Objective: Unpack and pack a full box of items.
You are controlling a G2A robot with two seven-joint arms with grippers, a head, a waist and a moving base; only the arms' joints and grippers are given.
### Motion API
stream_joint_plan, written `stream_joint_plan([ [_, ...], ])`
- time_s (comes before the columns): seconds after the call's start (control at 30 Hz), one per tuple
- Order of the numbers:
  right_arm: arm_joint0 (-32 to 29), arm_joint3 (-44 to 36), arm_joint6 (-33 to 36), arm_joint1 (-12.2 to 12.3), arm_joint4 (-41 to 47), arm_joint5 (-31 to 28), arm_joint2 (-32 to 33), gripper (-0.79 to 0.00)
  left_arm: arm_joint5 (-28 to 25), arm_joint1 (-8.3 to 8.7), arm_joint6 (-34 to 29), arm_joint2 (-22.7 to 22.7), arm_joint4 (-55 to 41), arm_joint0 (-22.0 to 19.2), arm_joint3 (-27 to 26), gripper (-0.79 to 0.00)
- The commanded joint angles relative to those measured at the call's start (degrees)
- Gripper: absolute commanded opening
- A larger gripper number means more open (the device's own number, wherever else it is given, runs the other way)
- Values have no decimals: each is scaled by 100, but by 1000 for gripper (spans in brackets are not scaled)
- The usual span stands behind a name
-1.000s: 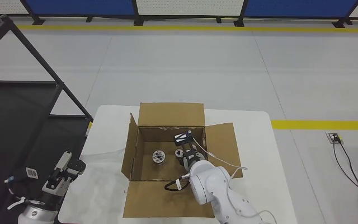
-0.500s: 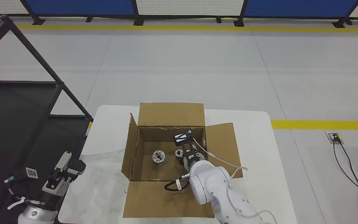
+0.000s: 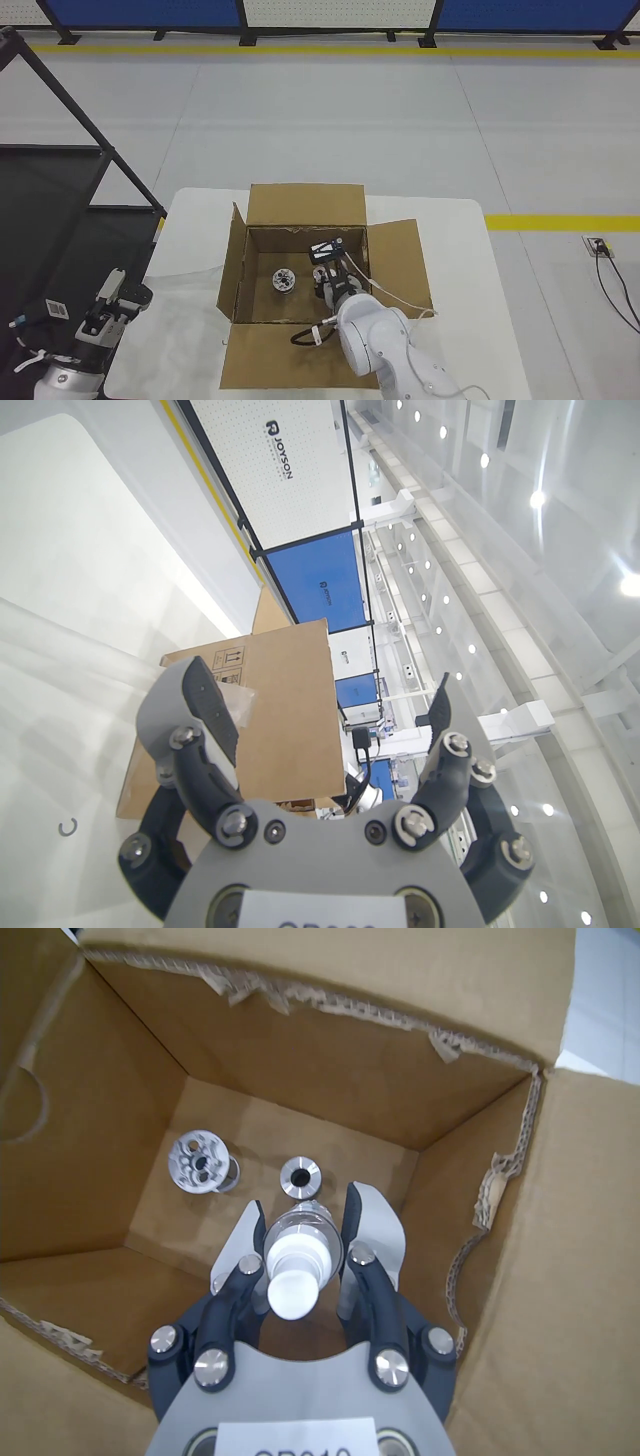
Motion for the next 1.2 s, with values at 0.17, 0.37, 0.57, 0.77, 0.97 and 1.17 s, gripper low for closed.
stream_joint_plan([
  [0.17,33,203,53,-45,-489,97,-99,0,131,-9,23,-46,-215,-170,107,0],
  [0.37,228,315,363,-115,-586,-41,-144,0,131,-23,51,-89,-229,-138,94,0],
  [0.57,231,96,356,-142,-732,-238,-113,0,74,-37,27,-141,-260,-103,57,0],
  [0.77,-198,-1081,453,-40,-725,-835,301,0,-320,-29,-494,-181,-269,-37,14,0],
  [0.97,-774,-2289,585,93,-372,-1585,948,0,-768,3,-1336,-173,-151,49,-71,0],
  [1.17,-1104,-2905,704,194,398,-2136,1808,0,-1161,27,-1874,-45,86,68,-168,0],
])
